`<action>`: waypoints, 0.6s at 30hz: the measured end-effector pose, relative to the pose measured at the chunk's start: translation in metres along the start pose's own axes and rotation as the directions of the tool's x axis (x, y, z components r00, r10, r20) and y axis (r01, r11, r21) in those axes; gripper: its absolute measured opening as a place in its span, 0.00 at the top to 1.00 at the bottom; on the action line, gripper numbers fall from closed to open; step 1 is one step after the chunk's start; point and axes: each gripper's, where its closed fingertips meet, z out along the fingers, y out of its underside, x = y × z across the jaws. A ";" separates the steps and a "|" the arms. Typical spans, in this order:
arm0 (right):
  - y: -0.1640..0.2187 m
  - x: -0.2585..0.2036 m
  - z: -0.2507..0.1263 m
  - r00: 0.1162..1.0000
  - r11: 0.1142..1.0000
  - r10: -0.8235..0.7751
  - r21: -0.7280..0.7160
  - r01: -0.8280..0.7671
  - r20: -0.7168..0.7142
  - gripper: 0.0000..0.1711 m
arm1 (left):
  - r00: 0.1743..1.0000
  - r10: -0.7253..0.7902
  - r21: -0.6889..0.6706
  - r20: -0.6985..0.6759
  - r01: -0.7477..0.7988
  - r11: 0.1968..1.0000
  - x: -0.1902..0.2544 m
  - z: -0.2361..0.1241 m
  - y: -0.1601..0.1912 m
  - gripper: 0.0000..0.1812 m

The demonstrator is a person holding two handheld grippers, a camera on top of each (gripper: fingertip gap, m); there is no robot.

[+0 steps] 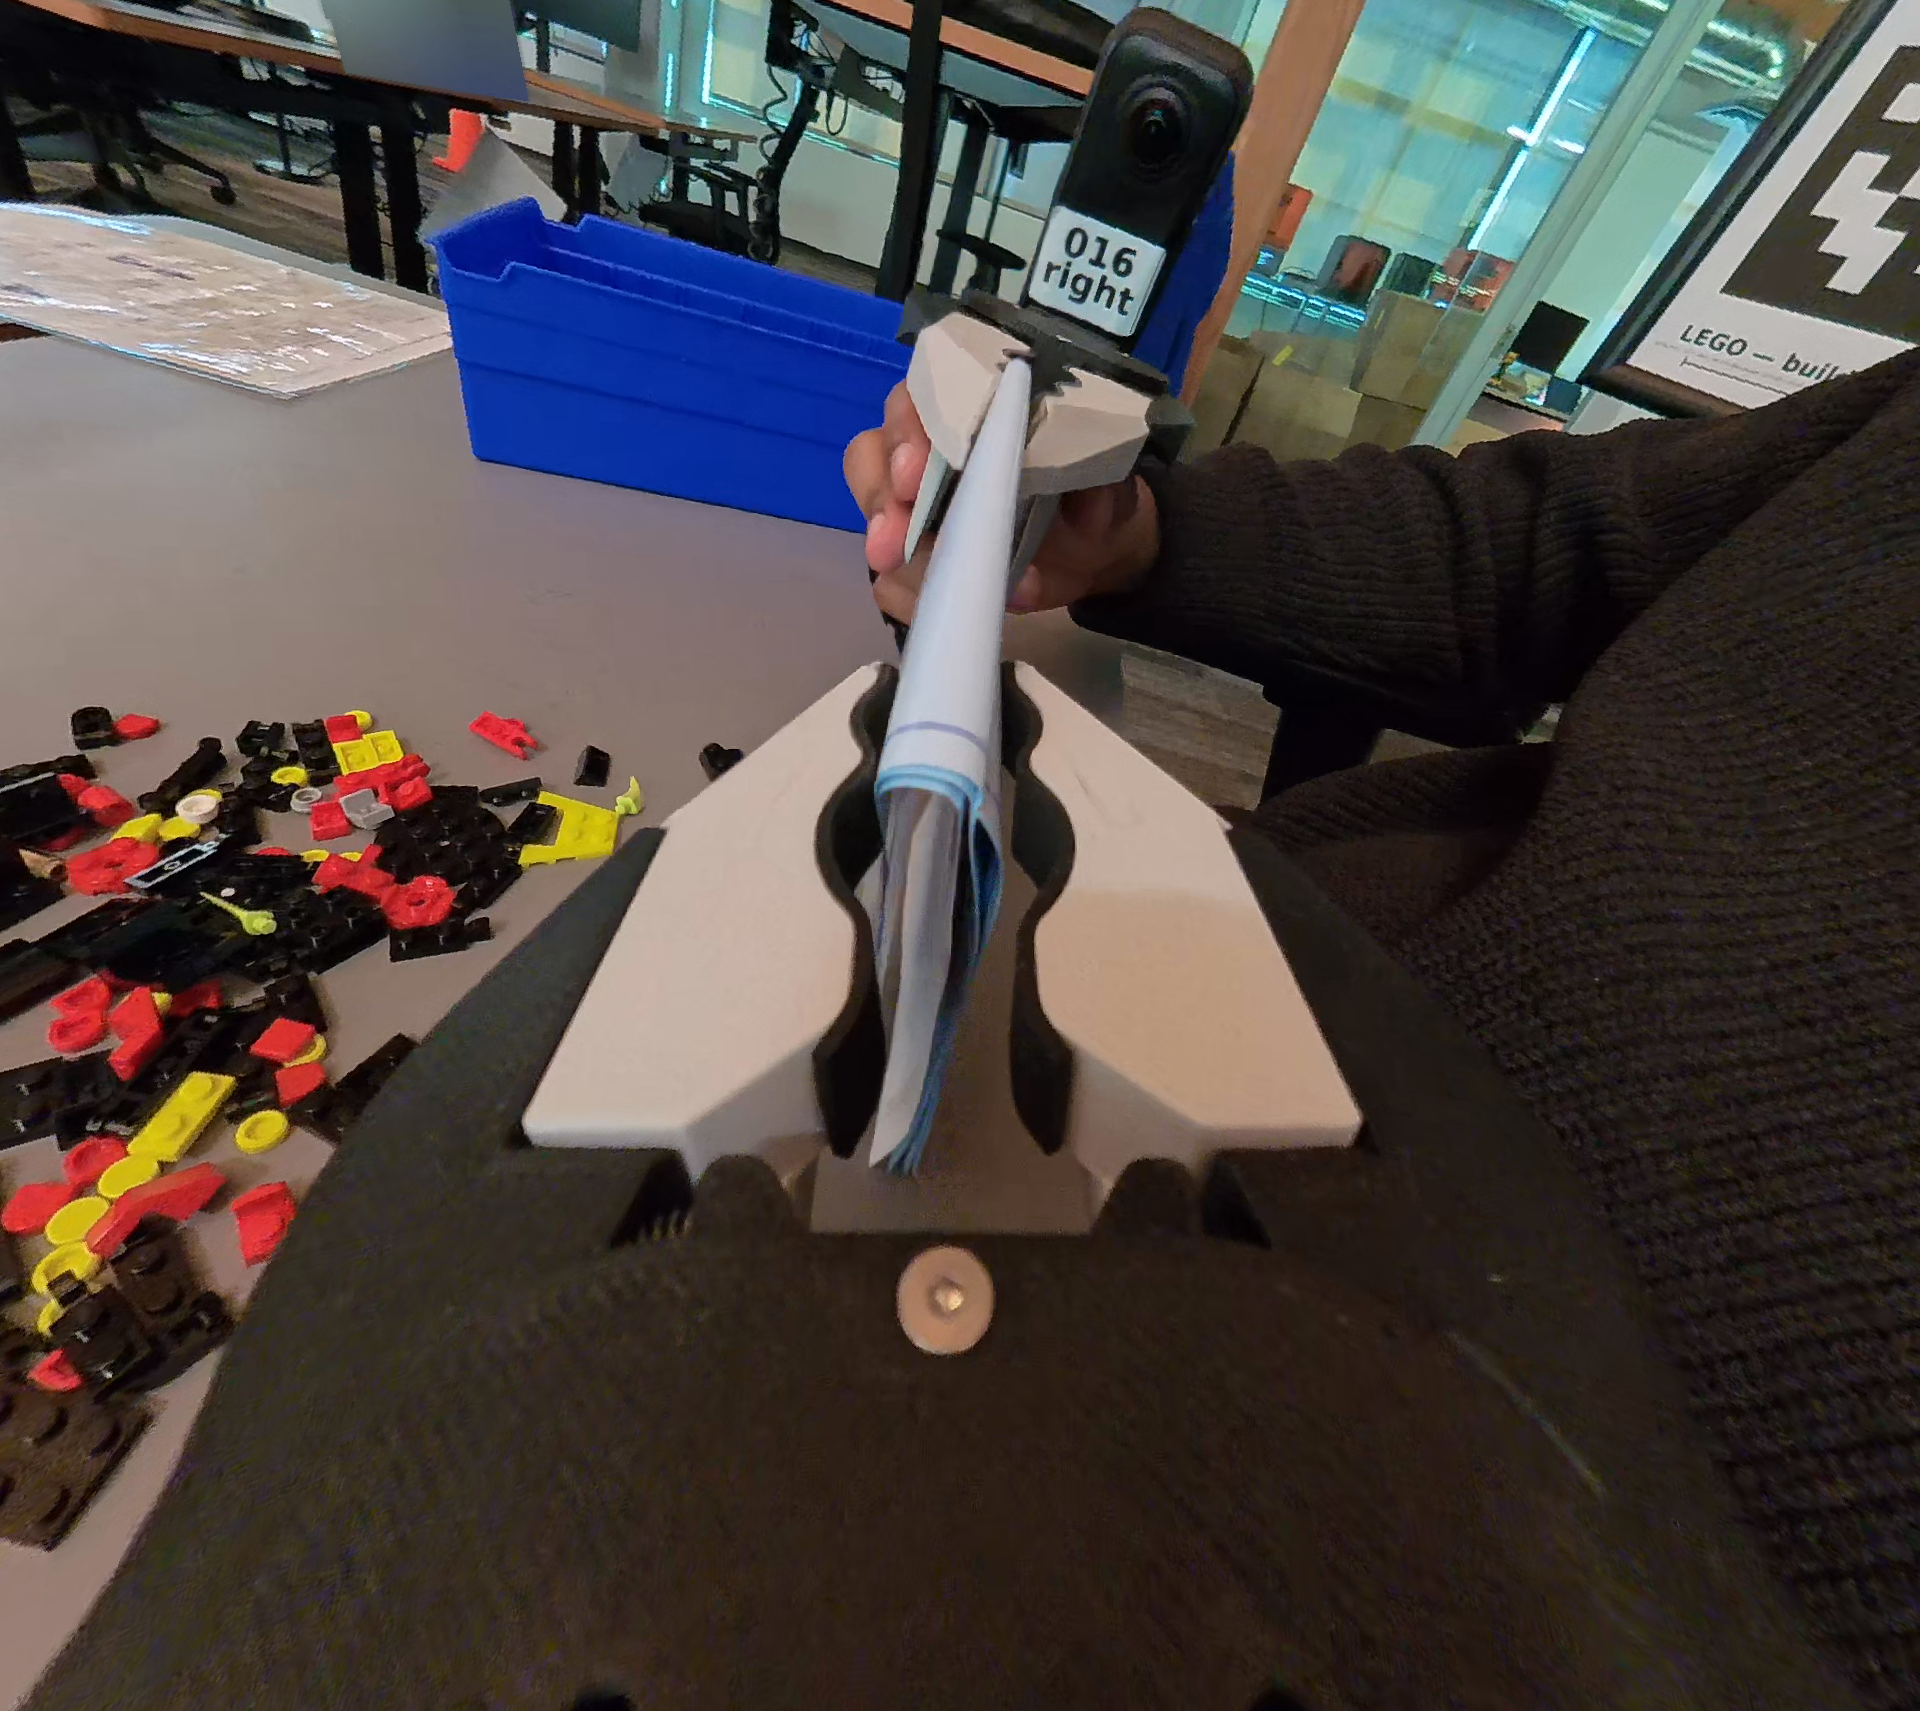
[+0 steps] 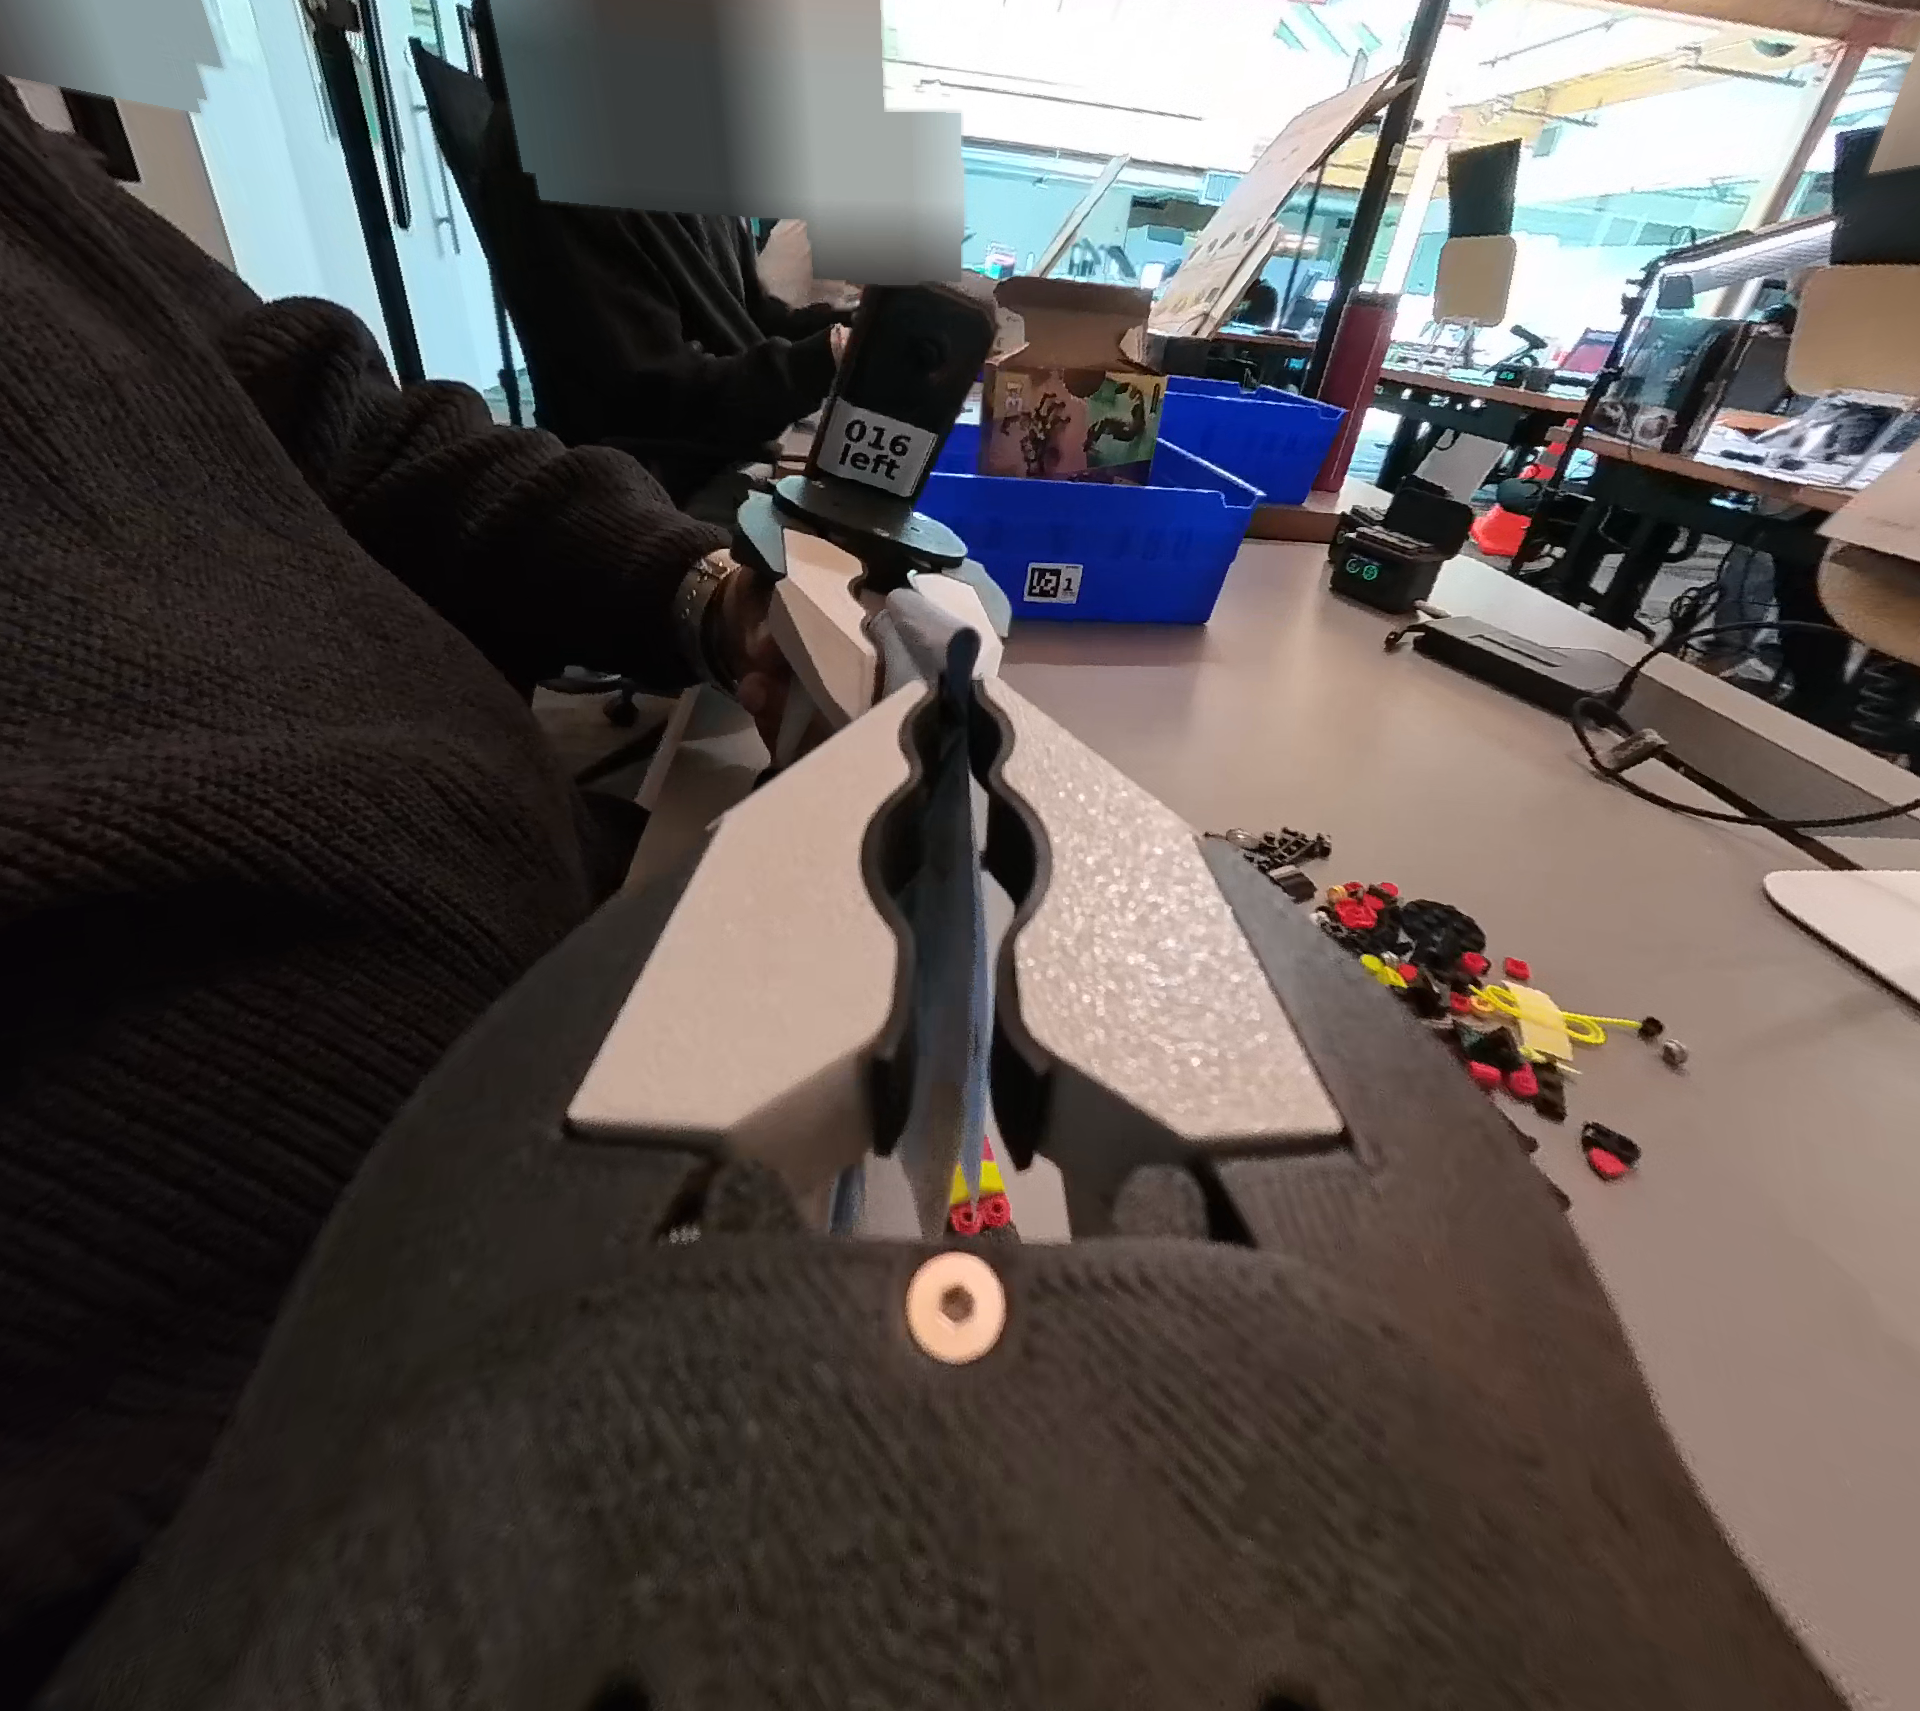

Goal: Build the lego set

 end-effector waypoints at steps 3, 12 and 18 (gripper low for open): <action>-0.002 0.003 -0.002 1.000 1.000 0.022 0.016 -0.021 -0.008 0.99 | 1.000 0.004 0.005 0.007 -0.004 1.000 -0.001 0.000 -0.001 0.91; -0.012 0.000 -0.004 1.000 0.996 0.002 0.084 -0.002 -0.008 0.94 | 0.999 0.042 0.039 0.006 -0.042 0.998 0.002 -0.003 -0.008 1.00; -0.029 0.003 -0.012 0.999 0.984 0.034 0.175 -0.031 -0.014 0.88 | 0.997 0.044 0.059 0.058 -0.047 0.997 -0.006 -0.005 -0.013 1.00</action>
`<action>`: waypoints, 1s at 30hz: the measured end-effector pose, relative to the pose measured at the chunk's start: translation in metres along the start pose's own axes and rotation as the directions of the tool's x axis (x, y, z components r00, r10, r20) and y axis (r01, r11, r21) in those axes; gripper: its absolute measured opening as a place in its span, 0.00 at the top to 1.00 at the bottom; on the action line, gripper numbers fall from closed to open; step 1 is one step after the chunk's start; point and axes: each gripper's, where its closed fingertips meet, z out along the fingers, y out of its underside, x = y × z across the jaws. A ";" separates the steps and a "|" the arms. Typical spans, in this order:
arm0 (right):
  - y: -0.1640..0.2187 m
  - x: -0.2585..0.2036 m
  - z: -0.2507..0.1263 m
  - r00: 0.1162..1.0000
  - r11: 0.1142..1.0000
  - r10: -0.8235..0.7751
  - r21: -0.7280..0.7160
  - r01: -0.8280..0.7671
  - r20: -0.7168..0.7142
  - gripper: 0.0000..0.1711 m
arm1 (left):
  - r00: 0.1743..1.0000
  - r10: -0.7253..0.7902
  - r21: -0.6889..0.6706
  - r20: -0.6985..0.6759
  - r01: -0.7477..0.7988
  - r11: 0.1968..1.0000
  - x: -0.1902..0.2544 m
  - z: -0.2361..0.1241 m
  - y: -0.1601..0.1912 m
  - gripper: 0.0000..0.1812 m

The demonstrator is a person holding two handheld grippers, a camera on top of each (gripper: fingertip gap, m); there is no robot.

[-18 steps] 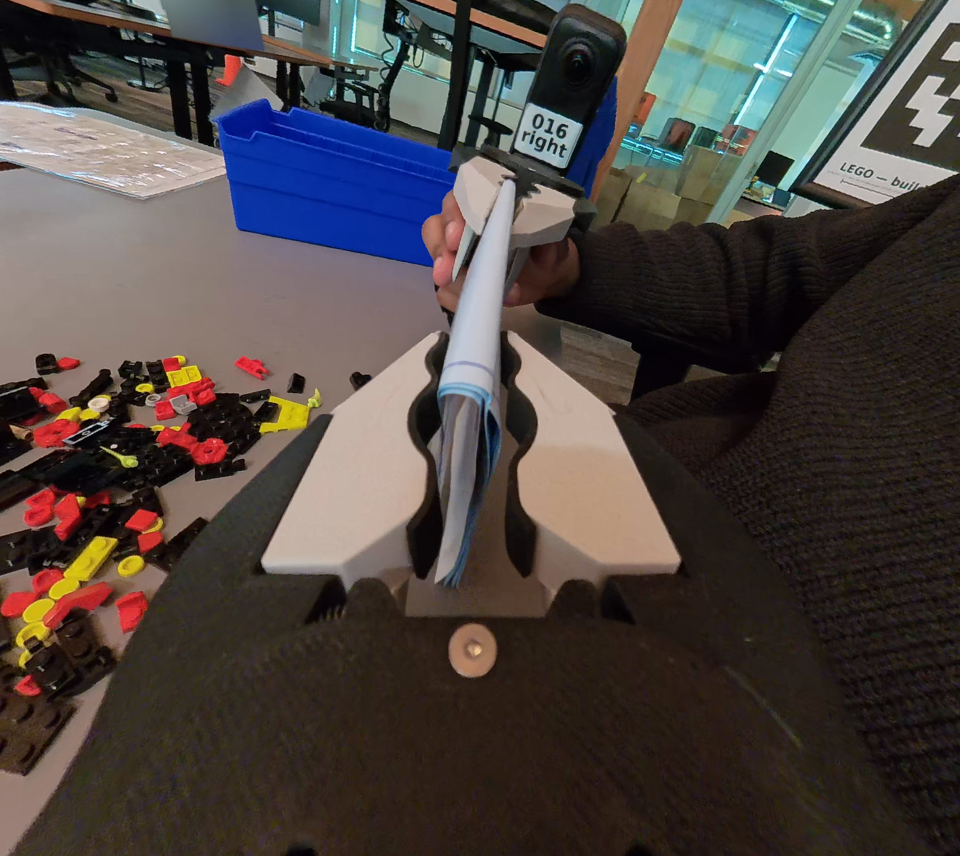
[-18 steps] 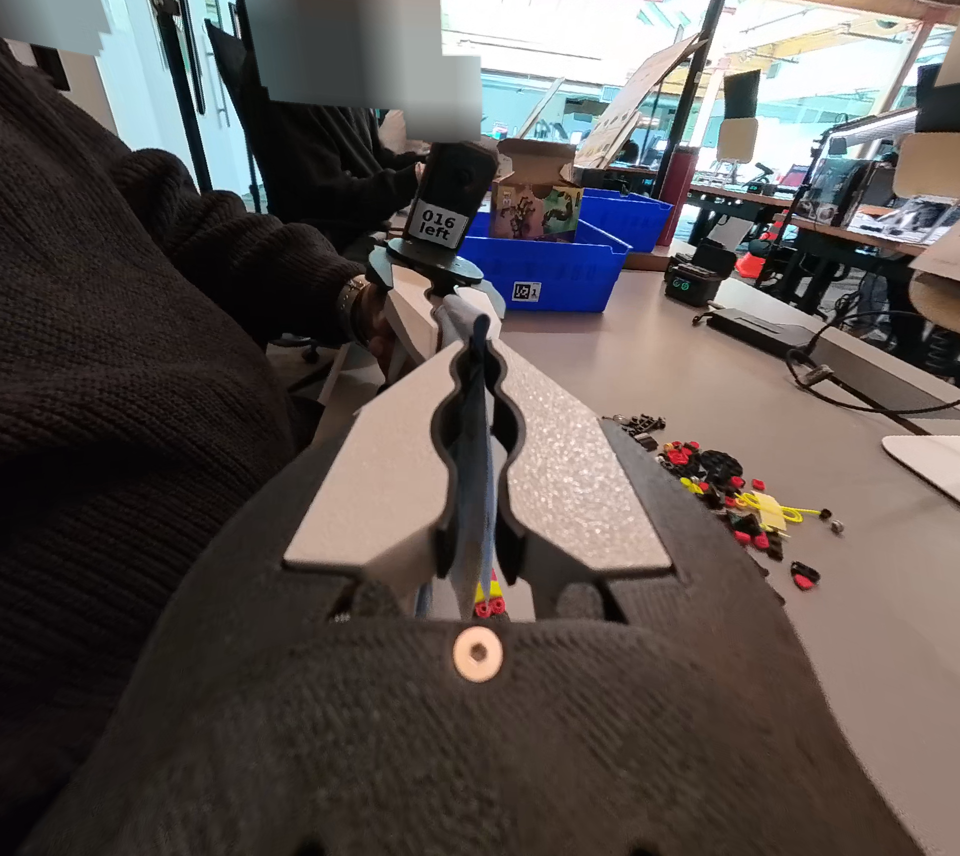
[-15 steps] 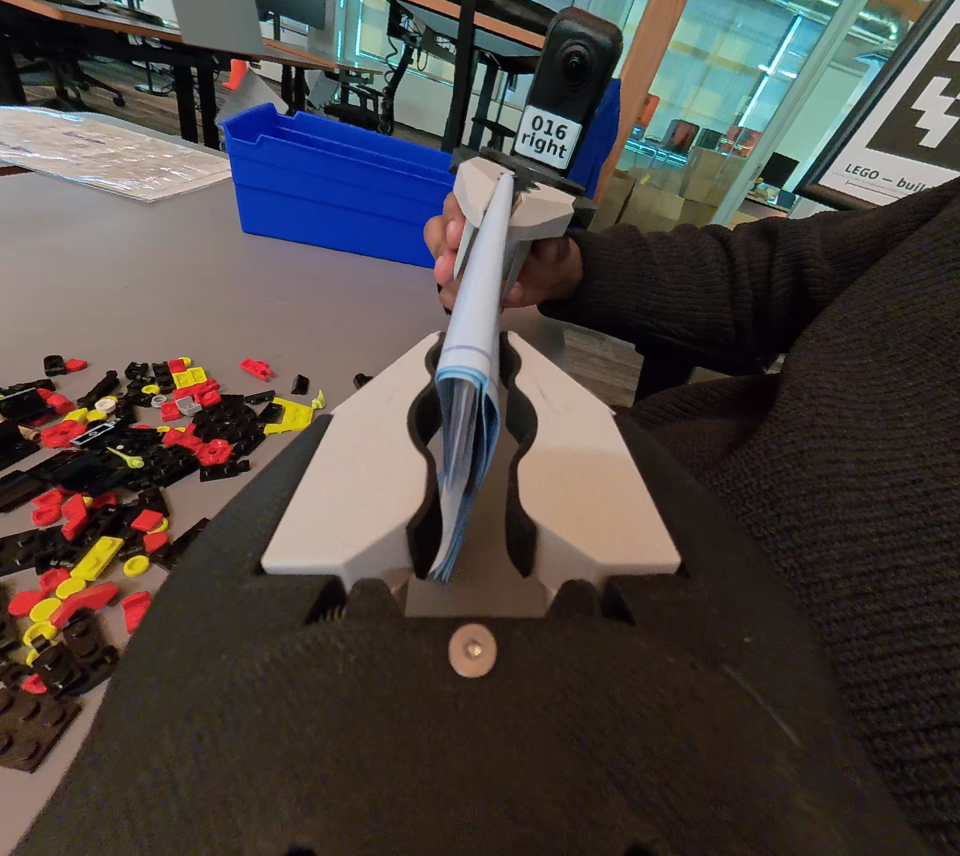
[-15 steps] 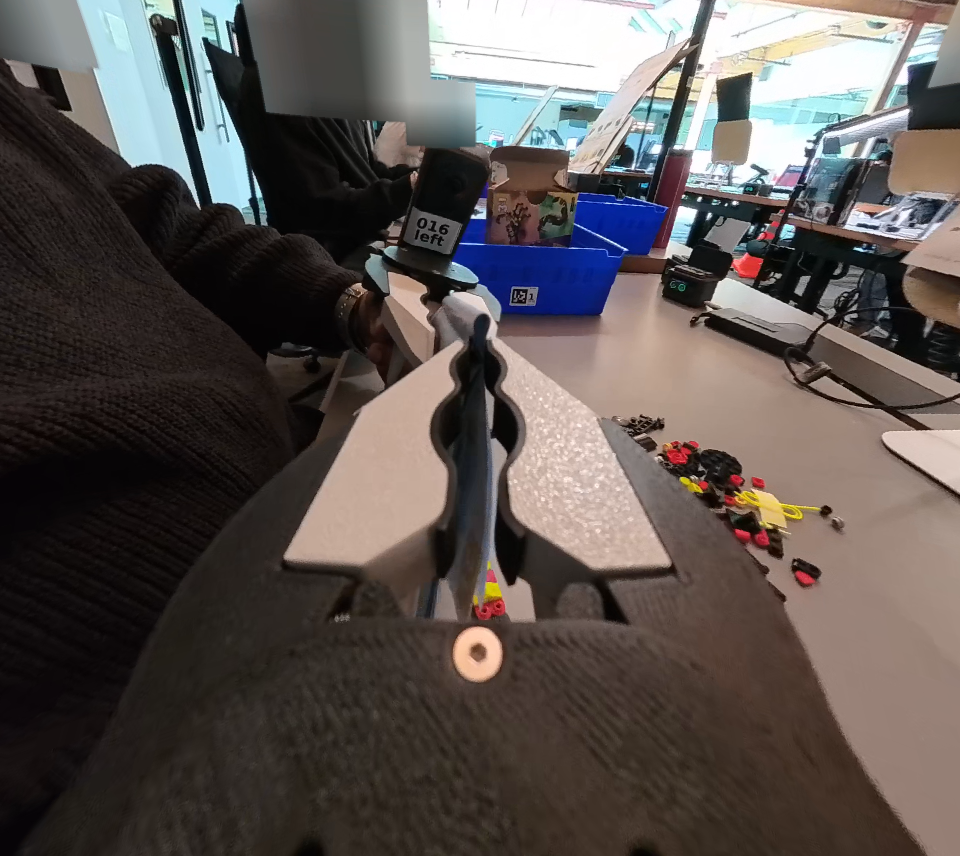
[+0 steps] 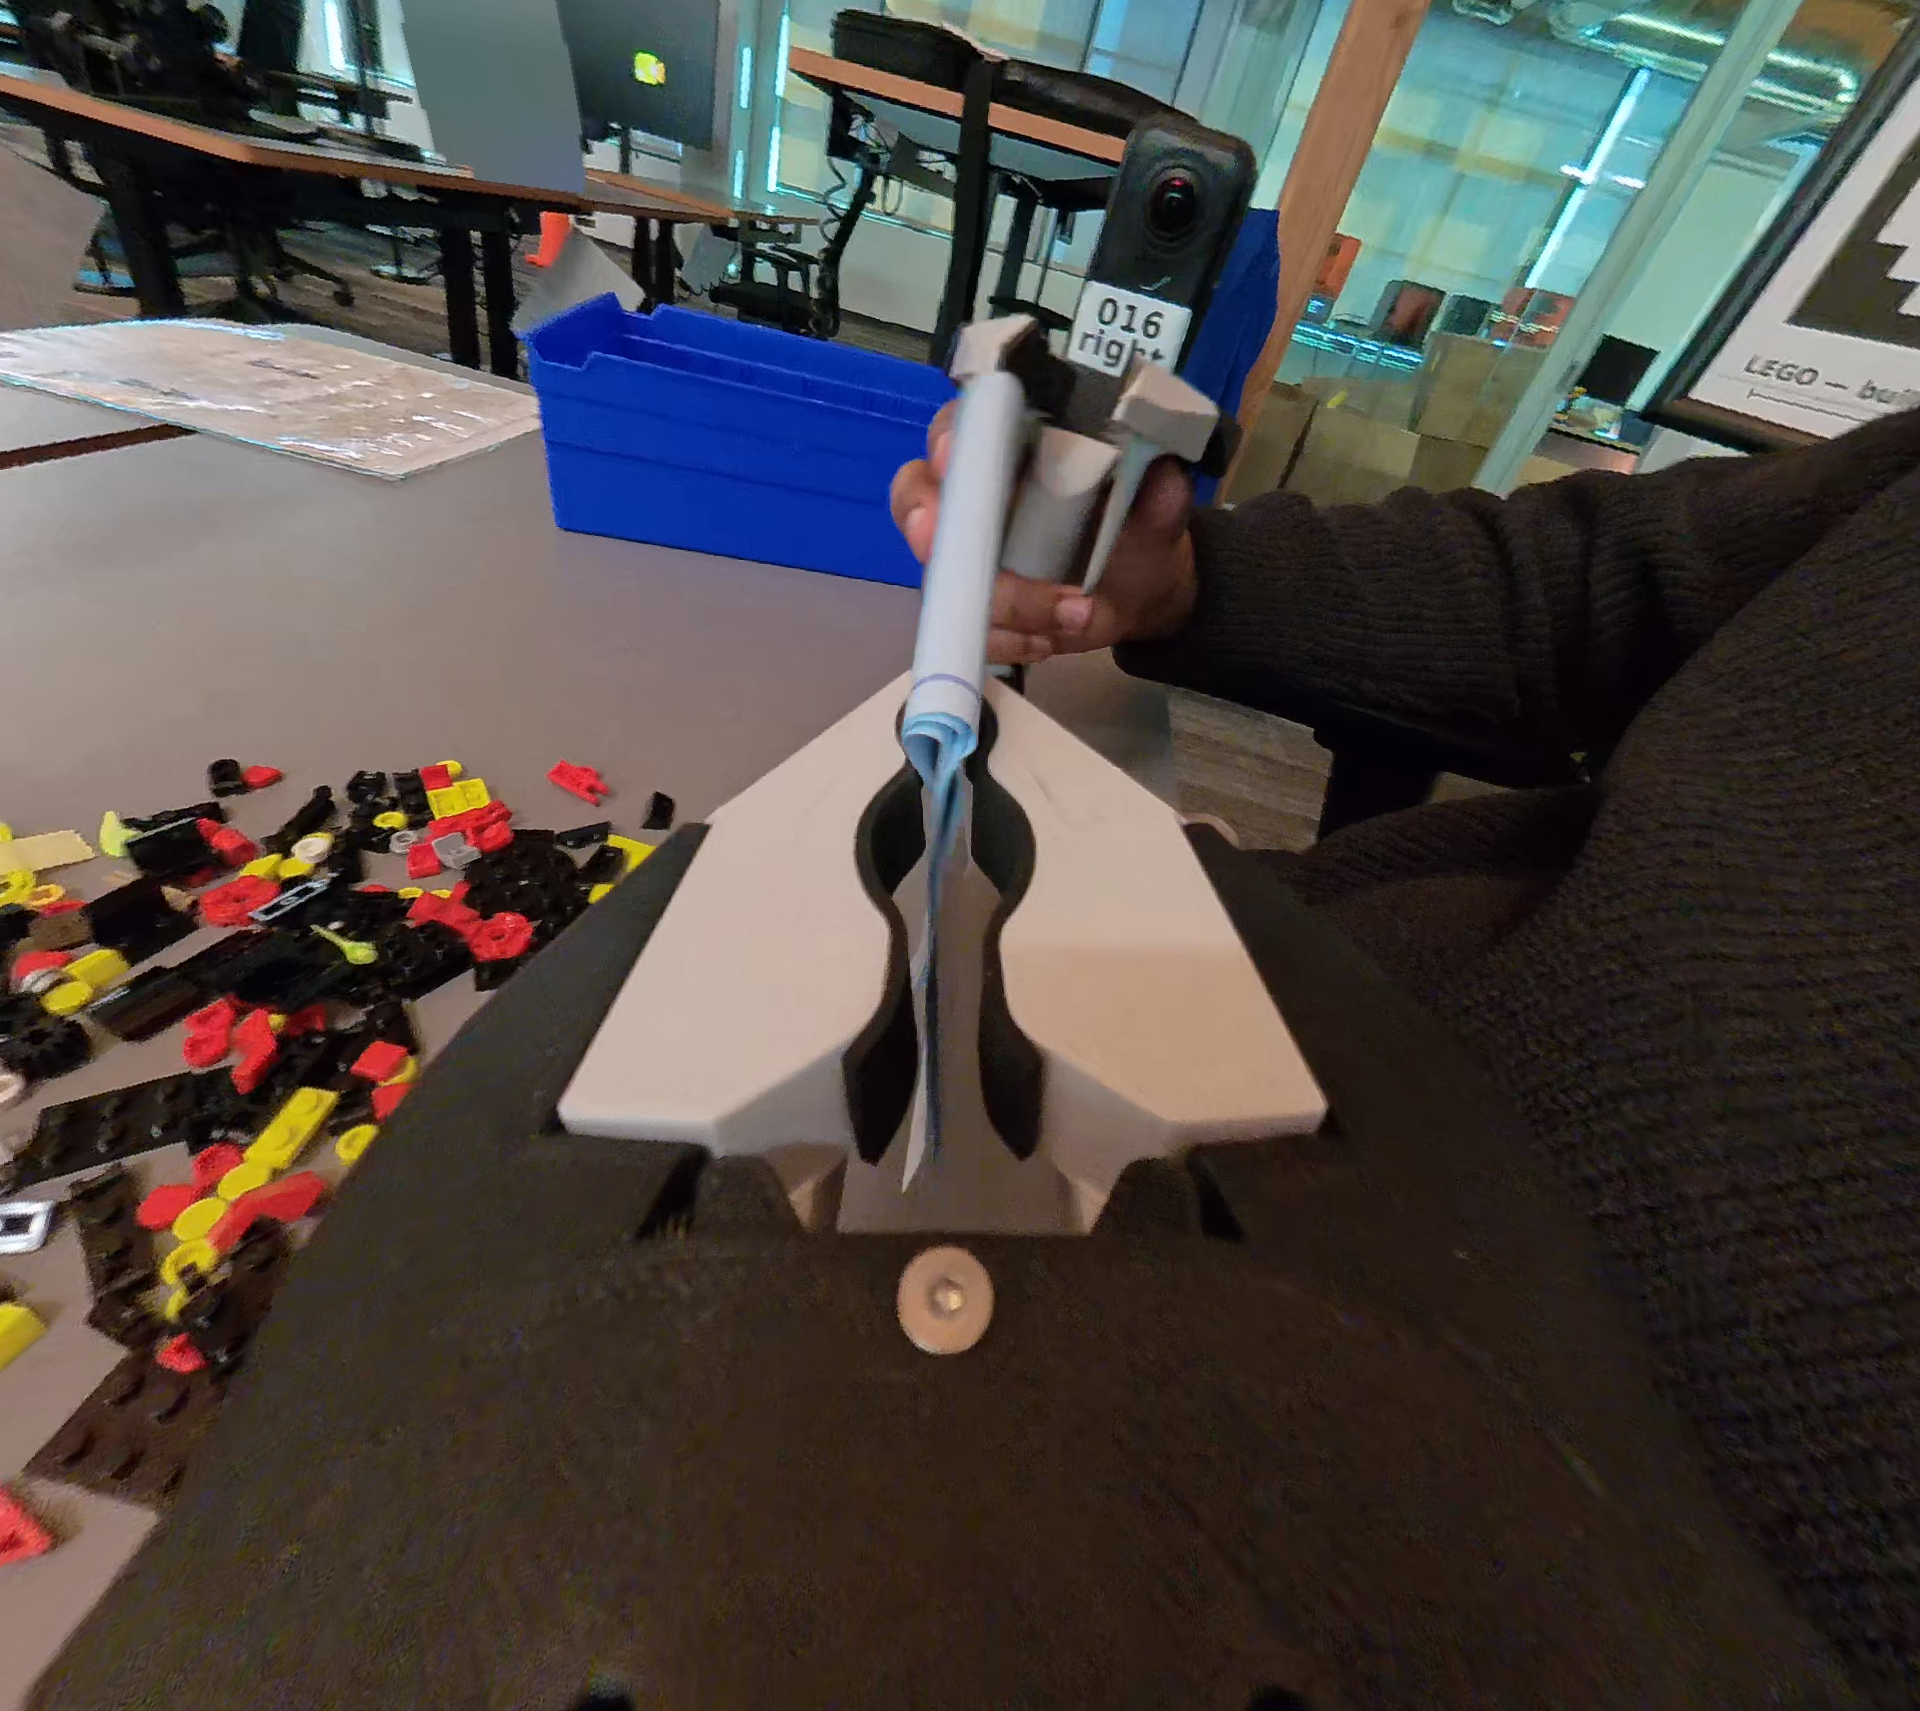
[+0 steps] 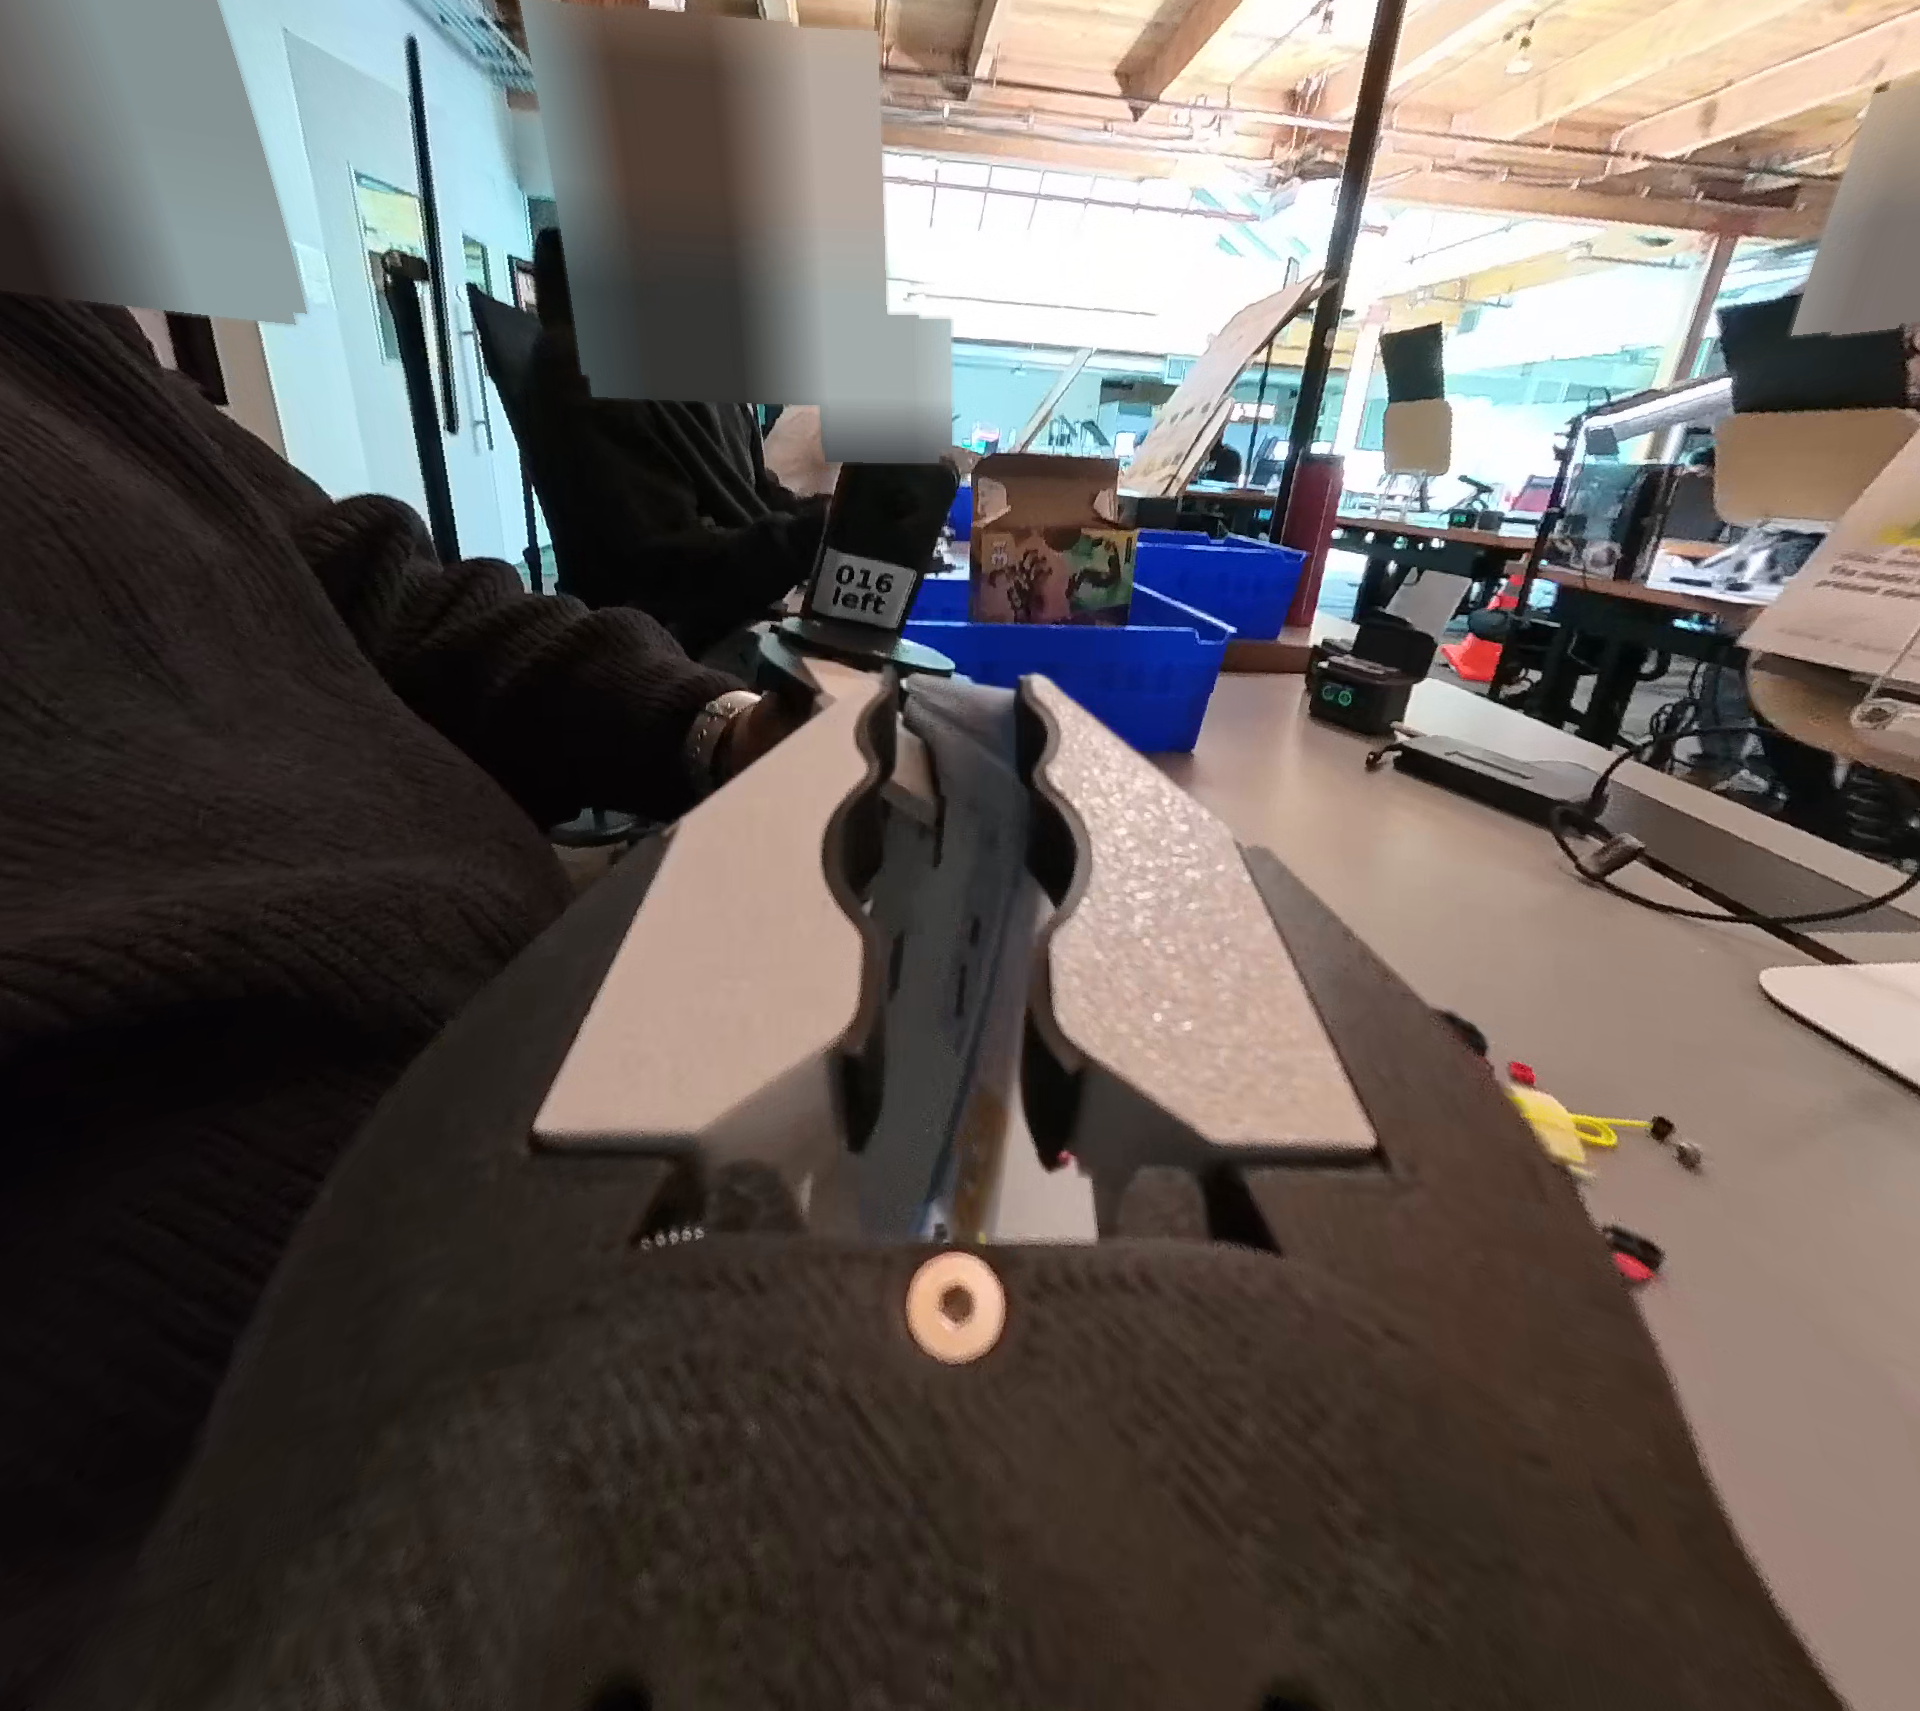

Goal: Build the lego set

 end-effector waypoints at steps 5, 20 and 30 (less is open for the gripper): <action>-0.005 0.004 -0.003 0.999 1.000 -0.023 0.016 0.023 -0.025 0.87 | 1.000 -0.024 0.015 0.012 0.023 1.000 -0.004 -0.003 -0.003 1.00; 0.019 0.009 0.002 0.989 0.982 -0.135 -0.143 0.124 -0.066 0.84 | 0.992 -0.081 -0.041 -0.100 0.078 0.996 0.011 0.000 0.007 1.00; 0.020 0.023 0.000 0.964 0.959 -0.211 -0.226 0.172 -0.160 0.77 | 0.992 -0.078 -0.062 -0.099 0.072 0.995 0.012 0.003 0.011 1.00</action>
